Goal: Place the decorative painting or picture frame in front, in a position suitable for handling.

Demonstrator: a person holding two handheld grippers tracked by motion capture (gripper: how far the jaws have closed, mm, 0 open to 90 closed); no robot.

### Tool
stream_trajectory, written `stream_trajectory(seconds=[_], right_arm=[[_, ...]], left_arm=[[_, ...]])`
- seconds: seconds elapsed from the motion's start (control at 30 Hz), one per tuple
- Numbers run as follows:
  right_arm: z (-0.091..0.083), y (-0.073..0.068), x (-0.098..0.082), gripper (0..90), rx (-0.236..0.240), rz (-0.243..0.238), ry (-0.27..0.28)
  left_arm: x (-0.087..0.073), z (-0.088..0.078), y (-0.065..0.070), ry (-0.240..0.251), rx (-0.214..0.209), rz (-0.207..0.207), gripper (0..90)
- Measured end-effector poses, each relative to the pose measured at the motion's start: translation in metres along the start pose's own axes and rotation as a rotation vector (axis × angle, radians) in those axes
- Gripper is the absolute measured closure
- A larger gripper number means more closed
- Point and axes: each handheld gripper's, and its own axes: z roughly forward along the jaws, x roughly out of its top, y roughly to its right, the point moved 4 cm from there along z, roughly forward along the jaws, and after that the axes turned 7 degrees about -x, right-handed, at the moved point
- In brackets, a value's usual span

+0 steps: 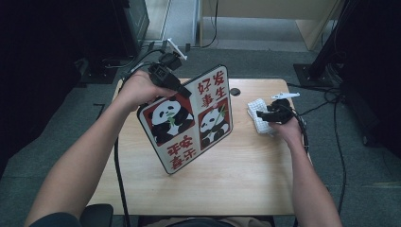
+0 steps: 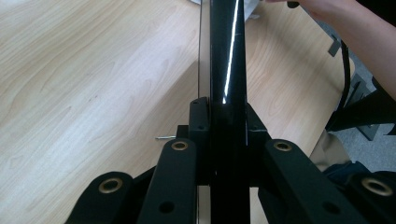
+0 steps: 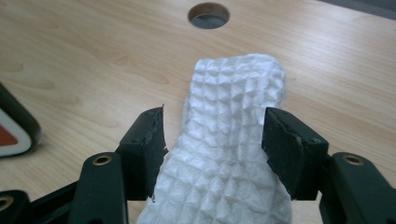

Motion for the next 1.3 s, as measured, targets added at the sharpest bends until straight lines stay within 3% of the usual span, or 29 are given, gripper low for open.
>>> stream_trajectory(seconds=[0.2,0.3,0.43,0.6,0.77,1.03,1.2,1.3], right_arm=[[-0.002,0.011,0.0,40.3,-0.017,0.05,0.015],[0.005,0.015,-0.002,41.8,-0.019,0.066,0.001],[0.017,0.014,-0.006,43.9,-0.012,0.072,-0.034],[0.026,0.014,-0.009,49.8,0.016,0.068,-0.068],[0.034,0.013,-0.013,63.2,0.039,0.072,-0.102],[0.033,0.014,-0.015,78.3,0.064,0.09,-0.126],[0.029,0.012,-0.011,79.6,0.072,0.091,-0.143],[0.021,0.011,-0.008,79.7,0.065,0.078,-0.166]], left_arm=[[0.001,0.0,-0.004,0.002,-0.006,-0.005,78.9],[0.002,-0.002,-0.007,0.026,-0.033,-0.014,76.5],[0.003,-0.001,-0.009,0.019,-0.028,-0.021,72.4],[0.003,-0.002,-0.01,0.024,-0.015,-0.021,65.0],[0.002,-0.005,-0.009,0.033,-0.007,-0.014,58.2],[-0.008,-0.015,-0.012,0.082,0.007,0.017,48.3],[-0.015,-0.022,-0.013,0.095,0.011,0.031,44.8],[-0.022,-0.028,-0.012,0.129,0.011,0.043,42.0]])
